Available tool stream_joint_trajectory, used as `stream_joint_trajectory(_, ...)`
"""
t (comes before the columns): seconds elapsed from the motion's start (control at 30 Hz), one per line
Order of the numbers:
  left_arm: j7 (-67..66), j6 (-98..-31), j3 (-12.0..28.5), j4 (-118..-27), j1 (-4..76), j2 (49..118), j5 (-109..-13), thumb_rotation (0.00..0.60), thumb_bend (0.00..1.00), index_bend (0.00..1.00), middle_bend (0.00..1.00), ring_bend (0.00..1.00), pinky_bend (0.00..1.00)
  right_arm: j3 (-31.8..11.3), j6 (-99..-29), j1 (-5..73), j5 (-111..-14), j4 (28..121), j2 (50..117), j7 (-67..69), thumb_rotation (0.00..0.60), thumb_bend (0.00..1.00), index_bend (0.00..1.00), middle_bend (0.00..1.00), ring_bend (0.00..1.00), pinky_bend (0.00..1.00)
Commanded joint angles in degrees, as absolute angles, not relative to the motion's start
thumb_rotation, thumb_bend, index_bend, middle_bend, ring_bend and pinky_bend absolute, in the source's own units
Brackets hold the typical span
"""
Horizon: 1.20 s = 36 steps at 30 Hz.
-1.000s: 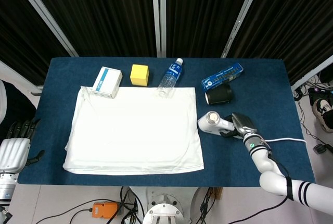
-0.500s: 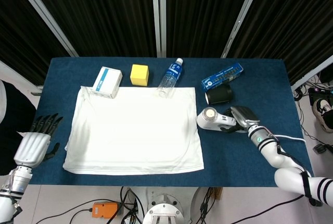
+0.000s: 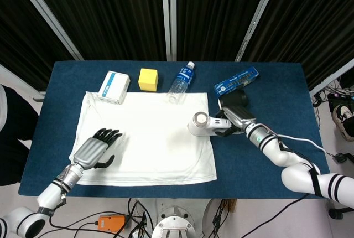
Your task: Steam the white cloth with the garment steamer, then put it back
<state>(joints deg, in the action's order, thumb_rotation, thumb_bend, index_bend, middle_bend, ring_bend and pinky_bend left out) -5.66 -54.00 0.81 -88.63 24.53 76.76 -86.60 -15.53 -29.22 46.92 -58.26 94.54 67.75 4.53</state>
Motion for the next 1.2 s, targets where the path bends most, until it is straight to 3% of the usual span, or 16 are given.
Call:
stream_joint_trajectory(0.03,-6.0,-51.6,0.8,-85.8,26.0,79.8,-84.0,0.277,0.43,0.00,0.03,0.00,0.00,-14.5,-29.1,48.7,-56.3,92.9,69.6,3.4,0.600,0.70,0.99,0.90,0.93,0.62)
stream_joint_trajectory(0.27,-7.4,-49.3,-0.2,-85.4,26.8,81.5,-80.9,0.204,0.43,0.00,0.03,0.00,0.00,-12.9,-29.9,52.4,-52.5,89.6,74.6,1.1,0.600,0.70,0.99,0.90,0.94,0.62)
stream_joint_trajectory(0.67,-9.4,-48.9,-0.9,-87.4,28.0,80.9,-78.7,0.181,0.44,0.00,0.03,0.00,0.00,-9.9,-31.4,57.5,-49.5,82.7,85.5,-3.1,0.600,0.70,0.99,0.90,0.94,0.62)
stream_joint_trajectory(1.2,-10.7,-49.4,-1.8,-87.6,28.6,80.7,-77.4,0.182,0.44,0.00,0.03,0.00,0.00,-5.2,-28.2,53.1,-68.9,91.7,81.8,3.5,0.600,0.70,0.99,0.90,0.94,0.62)
